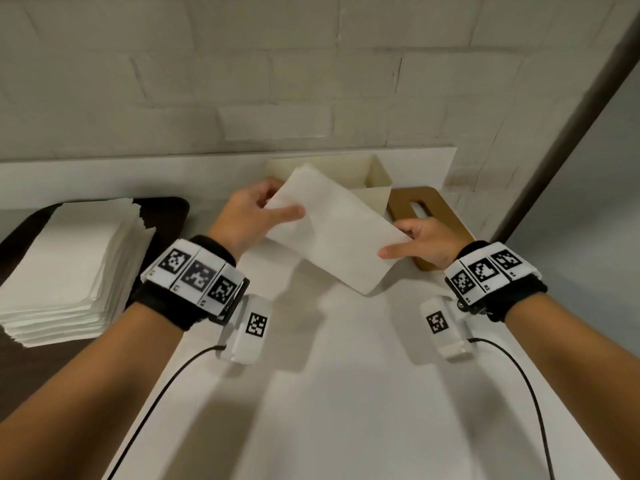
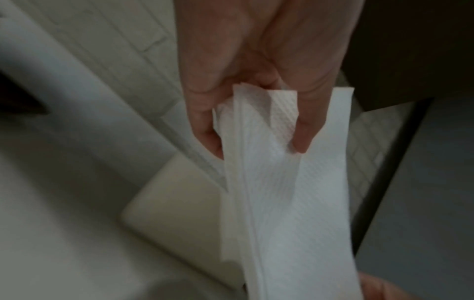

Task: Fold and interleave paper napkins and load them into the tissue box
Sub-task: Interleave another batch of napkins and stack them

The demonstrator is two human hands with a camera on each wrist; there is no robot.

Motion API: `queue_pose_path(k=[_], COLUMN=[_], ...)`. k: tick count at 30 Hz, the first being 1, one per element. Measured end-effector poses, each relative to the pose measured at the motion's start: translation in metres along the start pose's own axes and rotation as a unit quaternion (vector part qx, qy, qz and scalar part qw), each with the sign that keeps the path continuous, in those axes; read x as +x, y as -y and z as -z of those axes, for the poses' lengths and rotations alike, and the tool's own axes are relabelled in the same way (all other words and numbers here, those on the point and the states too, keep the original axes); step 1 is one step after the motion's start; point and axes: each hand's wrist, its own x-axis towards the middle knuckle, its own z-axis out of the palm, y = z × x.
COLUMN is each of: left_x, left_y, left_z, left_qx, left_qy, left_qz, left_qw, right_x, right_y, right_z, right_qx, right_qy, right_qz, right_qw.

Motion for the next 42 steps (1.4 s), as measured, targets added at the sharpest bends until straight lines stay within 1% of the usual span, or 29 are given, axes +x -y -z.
queue_pose_path(k=[2,4,5,6,8,10,12,15,18,21,23,25,29,32,36,38,40,42], left_x=[0.002,0.004,0.003,0.003,0.003,0.005,0.005,0.0,-0.007,-0.009,-0.01,-0.011,-0.009,-0.007,-0.006,-0.006,-0.007,-0.007], left_y=[-0.017,-0.026,-0.03,-0.032,-0.032,-0.028,-0.022,-0.013,-0.009,-0.003,0.002,0.005,0.003,0.005,0.013,0.013,0.008,0.002], left_z=[-0.005,-0.015,-0.019,-0.023,-0.023,-0.02,-0.022,-0.035,-0.048,-0.055,-0.057,-0.059,-0.062,-0.061,-0.06,-0.059,-0.059,-0.06], left_qx=[0.027,0.095,0.127,0.143,0.116,0.036,-0.02,-0.054,-0.105,-0.139,-0.148,-0.153,-0.189,-0.195,-0.217,-0.219,-0.222,-0.228], left_qy=[0.03,0.06,0.063,0.056,0.016,-0.036,-0.053,-0.045,-0.045,-0.042,-0.033,-0.02,-0.008,-0.018,-0.047,-0.052,-0.055,-0.061], left_qz=[-0.051,-0.088,-0.103,-0.116,-0.133,-0.113,-0.059,0.003,0.026,0.038,0.041,0.03,0.01,0.013,0.032,0.032,0.023,-0.004], left_qw=[0.998,0.99,0.984,0.981,0.984,0.992,0.997,0.998,0.993,0.989,0.988,0.988,0.982,0.981,0.975,0.974,0.973,0.972], right_x=[0.001,0.002,0.003,0.003,0.003,0.001,0.0,0.001,0.001,-0.002,-0.002,-0.002,-0.003,-0.002,-0.001,-0.002,-0.003,-0.002], right_y=[0.01,0.021,0.025,0.028,0.033,0.035,0.034,0.035,0.036,0.031,0.025,0.023,0.036,0.042,0.032,0.031,0.035,0.04], right_z=[-0.007,-0.019,-0.025,-0.03,-0.036,-0.038,-0.038,-0.043,-0.047,-0.048,-0.048,-0.047,-0.044,-0.044,-0.045,-0.046,-0.047,-0.046], right_qx=[-0.036,-0.061,-0.069,-0.069,-0.039,0.023,0.071,0.084,0.083,0.096,0.093,0.097,0.099,0.086,0.074,0.073,0.073,0.079], right_qy=[0.009,0.019,0.02,0.018,0.007,0.001,-0.01,-0.025,-0.024,-0.008,-0.003,-0.002,-0.016,-0.023,-0.017,-0.016,-0.028,-0.052], right_qz=[0.009,0.01,0.013,0.02,0.03,0.024,0.015,0.016,0.027,0.032,0.027,0.028,0.051,0.052,0.025,0.023,0.035,0.048], right_qw=[0.999,0.998,0.997,0.997,0.999,0.999,0.997,0.996,0.996,0.995,0.995,0.995,0.994,0.995,0.997,0.997,0.996,0.994])
